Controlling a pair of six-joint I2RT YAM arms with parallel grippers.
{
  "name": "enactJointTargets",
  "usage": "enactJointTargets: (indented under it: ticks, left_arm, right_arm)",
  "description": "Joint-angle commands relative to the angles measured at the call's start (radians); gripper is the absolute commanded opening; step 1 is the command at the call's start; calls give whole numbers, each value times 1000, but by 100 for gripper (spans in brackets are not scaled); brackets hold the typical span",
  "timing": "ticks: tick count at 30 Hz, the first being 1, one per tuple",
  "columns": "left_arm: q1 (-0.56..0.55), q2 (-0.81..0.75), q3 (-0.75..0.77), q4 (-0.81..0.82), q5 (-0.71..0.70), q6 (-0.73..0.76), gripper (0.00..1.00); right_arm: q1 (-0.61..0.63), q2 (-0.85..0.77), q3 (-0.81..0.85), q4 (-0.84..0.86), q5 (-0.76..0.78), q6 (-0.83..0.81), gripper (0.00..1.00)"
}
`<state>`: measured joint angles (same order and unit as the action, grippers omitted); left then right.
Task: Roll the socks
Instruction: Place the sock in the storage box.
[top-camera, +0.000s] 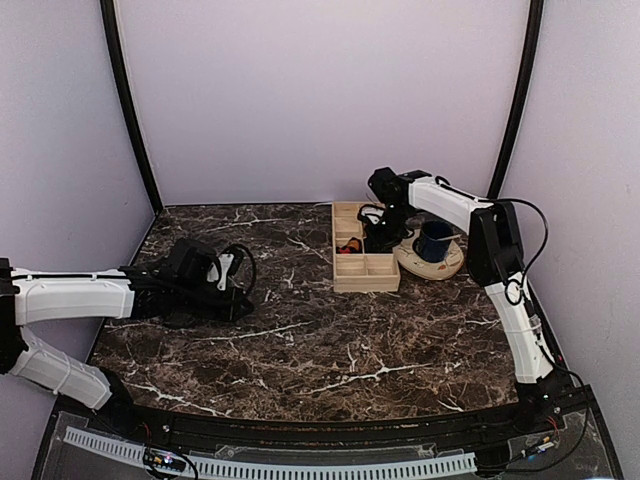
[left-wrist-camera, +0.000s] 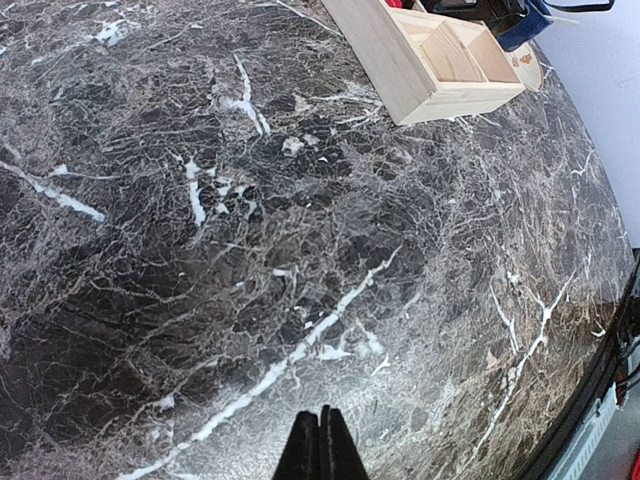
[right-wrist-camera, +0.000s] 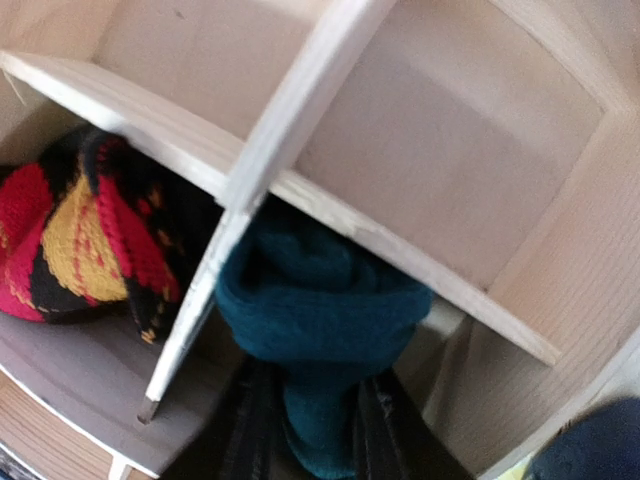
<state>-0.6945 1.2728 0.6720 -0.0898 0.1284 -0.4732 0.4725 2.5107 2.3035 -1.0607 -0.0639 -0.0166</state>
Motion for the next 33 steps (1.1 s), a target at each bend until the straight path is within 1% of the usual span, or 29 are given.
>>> enactJointTargets:
  ticks: [1,3,5,10,20,26,33]
  left_arm:
    - [3,6,29,14,19,12,0]
    - [3,1,29,10,14,11,0]
    - [2,-2,28,10,11,10,0]
    - [3,3,29,7,14,4,0]
    - [3,14,34,11,20,-3,0]
    - [2,20,38,7,16,-5,0]
    - [3,21,38,5,9,-5,0]
  right_arm:
    - [-18,9,-74,-40,68,2,29]
    - [-17,-28,-99,0,66,7,34]
    - [-16,-63,-110,30,55,9,35]
    - [-17,-119,-105,66,54,12,36]
    - [-13,-170,-131,136,58,3,36]
    - [-13,-137,-92,138,32,-6,30]
    - [-10,-137,-86,163,26,-3,28]
